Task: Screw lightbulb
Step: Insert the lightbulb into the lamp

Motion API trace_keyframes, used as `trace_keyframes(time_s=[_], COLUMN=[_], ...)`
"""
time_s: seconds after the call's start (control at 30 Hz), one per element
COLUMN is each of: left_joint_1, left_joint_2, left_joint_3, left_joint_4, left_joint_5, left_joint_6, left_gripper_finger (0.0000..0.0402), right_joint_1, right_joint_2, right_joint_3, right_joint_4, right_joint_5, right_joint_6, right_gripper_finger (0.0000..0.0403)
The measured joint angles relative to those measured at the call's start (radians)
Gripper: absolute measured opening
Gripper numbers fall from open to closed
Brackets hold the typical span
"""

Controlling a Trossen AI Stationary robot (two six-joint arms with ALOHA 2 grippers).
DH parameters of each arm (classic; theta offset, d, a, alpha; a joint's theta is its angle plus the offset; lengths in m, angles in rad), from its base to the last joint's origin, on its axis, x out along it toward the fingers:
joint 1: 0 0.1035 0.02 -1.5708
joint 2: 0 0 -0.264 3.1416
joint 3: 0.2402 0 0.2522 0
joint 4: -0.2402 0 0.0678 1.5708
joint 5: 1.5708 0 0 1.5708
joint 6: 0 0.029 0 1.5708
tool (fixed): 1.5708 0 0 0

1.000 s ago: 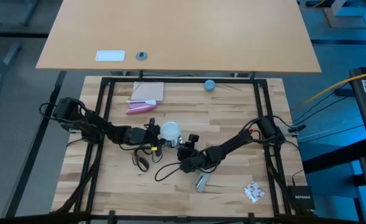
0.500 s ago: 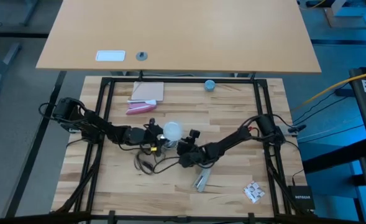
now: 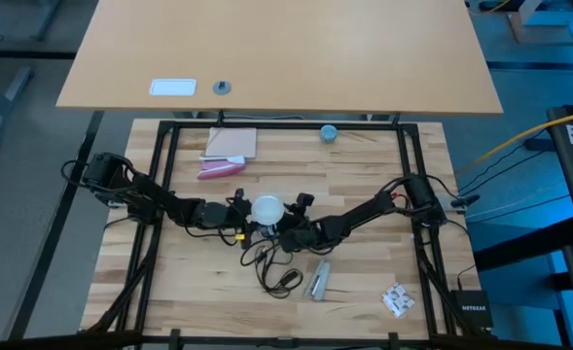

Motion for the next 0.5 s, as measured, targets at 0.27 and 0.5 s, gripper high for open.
trace_keyframes(time_s=[0.27,0.5], left_joint_1=[0.013,0.054], left_joint_2=[0.0,0.0], left_joint_3=[0.0,0.0], left_joint_4=[-0.001,0.0], left_joint_5=[-0.044,-0.051], left_joint_6=[0.015,0.015], left_gripper_finger=[0.0159,0.0159], right_joint_1=[0.06,0.134], right_joint_2=[-0.13,-0.121], right_joint_3=[0.001,0.001], right_joint_4=[-0.079,-0.002], right_joint_5=[-0.011,-0.058], right_joint_6=[-0.011,0.001], right_gripper_finger=[0.0115,0.0115])
